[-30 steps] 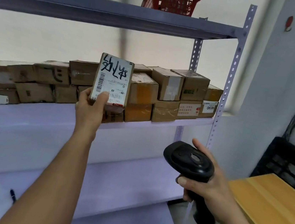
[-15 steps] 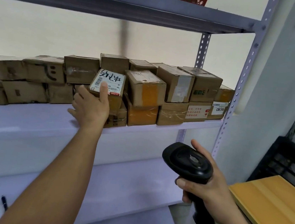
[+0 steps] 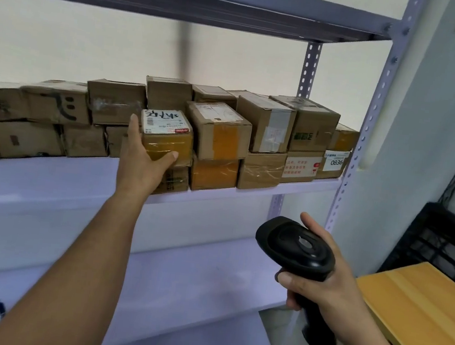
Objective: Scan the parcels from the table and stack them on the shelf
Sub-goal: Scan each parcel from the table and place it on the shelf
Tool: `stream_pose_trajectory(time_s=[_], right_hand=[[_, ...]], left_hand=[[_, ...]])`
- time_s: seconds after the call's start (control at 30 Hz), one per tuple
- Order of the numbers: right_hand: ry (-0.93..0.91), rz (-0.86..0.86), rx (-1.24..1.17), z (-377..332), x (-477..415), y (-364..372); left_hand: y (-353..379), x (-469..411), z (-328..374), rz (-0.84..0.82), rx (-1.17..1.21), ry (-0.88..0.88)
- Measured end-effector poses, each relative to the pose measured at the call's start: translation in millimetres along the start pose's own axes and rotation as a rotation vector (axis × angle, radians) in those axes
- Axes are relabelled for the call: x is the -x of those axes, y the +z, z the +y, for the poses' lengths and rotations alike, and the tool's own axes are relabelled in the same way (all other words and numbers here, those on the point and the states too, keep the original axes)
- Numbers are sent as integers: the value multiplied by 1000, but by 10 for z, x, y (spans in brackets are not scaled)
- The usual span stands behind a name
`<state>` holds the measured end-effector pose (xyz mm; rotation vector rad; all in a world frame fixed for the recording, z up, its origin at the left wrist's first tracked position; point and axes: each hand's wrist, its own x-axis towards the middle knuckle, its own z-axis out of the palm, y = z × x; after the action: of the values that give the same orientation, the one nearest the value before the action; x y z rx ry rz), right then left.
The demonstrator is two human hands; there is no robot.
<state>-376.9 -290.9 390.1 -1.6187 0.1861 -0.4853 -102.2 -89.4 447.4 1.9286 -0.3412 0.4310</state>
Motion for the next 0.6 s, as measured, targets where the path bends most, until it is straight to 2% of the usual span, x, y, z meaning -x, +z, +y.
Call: stream_pose_trajectory(time_s=[0.13,0.3,0.4,0.6], right_hand=[[-12,18,10,4,149,-137],[-6,36,-16,62,477,-463],[-1,83,5,109,777,-736],[14,238,36,52,1584,-1327]], left_hand=[[17,228,120,99,-24,20],[208,866,287,293,-82,247],[490,1414,418,178,-17,316],[1219,2675,730,-262,-30,392]])
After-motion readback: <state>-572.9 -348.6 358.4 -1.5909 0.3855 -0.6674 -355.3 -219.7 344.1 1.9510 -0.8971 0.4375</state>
